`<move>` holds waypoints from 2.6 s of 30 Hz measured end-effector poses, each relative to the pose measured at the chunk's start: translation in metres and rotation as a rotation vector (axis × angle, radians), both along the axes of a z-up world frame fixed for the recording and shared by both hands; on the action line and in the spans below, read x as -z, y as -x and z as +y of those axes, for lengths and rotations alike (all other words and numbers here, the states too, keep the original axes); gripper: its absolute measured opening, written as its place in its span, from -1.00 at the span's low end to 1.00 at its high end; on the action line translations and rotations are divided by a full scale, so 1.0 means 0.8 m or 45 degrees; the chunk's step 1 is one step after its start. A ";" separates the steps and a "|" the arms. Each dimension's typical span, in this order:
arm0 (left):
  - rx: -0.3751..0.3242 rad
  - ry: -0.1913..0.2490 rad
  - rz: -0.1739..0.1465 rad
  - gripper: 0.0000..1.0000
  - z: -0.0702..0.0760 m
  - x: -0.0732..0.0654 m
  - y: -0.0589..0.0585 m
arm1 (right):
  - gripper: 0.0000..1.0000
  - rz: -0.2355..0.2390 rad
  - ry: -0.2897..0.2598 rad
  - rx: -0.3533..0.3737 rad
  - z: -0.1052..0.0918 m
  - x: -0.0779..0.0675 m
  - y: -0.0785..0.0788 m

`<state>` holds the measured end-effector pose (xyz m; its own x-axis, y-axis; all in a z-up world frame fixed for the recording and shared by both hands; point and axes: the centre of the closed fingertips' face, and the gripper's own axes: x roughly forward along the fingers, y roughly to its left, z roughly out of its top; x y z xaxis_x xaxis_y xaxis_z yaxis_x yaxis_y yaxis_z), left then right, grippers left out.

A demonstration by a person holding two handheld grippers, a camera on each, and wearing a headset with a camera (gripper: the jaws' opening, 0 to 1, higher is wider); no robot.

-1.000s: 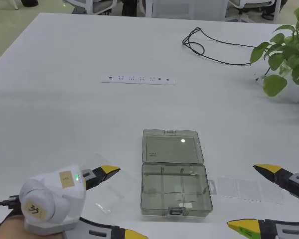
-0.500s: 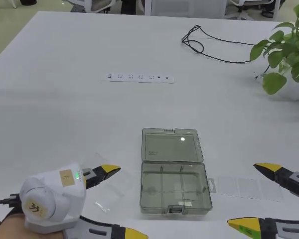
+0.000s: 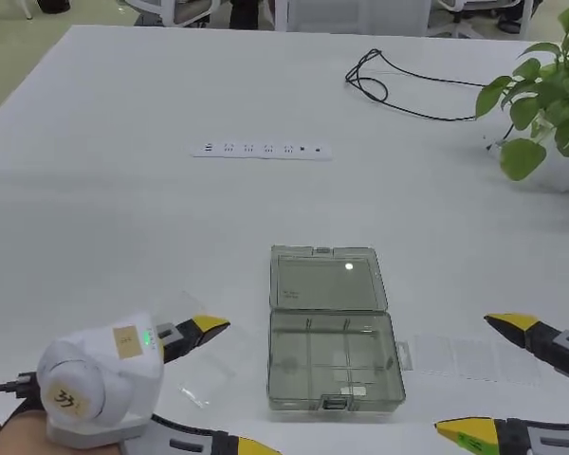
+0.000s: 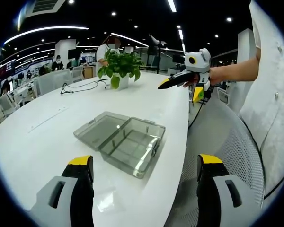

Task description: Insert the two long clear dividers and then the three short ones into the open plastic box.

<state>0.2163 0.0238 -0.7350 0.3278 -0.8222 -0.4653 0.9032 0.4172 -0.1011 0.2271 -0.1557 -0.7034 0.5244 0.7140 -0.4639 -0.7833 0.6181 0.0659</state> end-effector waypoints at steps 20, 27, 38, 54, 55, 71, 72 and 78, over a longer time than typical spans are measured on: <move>0.002 -0.007 0.006 0.84 0.001 0.002 0.001 | 0.77 -0.006 -0.011 0.007 0.000 0.000 -0.001; 0.002 -0.006 0.011 0.84 0.000 0.003 0.000 | 0.77 -0.004 -0.014 0.008 0.000 0.000 -0.003; -0.025 -0.008 0.013 0.82 0.011 0.001 -0.008 | 0.77 -0.003 -0.021 0.013 0.001 0.000 -0.004; -0.171 -0.089 0.051 0.71 0.067 0.006 -0.046 | 0.76 -0.002 -0.031 0.017 0.004 -0.002 -0.003; -0.188 -0.094 0.060 0.69 0.072 0.008 -0.050 | 0.76 -0.001 -0.033 0.017 0.001 0.001 -0.005; -0.404 -0.265 0.261 0.43 0.137 0.060 -0.084 | 0.74 0.015 -0.052 0.015 0.010 0.002 -0.010; -0.420 -0.279 0.286 0.41 0.141 0.066 -0.085 | 0.74 0.016 -0.055 0.015 0.011 0.003 -0.010; -0.486 -0.335 0.354 0.29 0.150 0.083 -0.091 | 0.74 0.020 -0.061 0.018 0.012 0.005 -0.011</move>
<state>0.2887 0.1436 -0.8011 0.4151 -0.5129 -0.7514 0.6366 0.7538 -0.1628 0.2360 -0.1461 -0.7070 0.5277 0.7281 -0.4376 -0.7731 0.6250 0.1076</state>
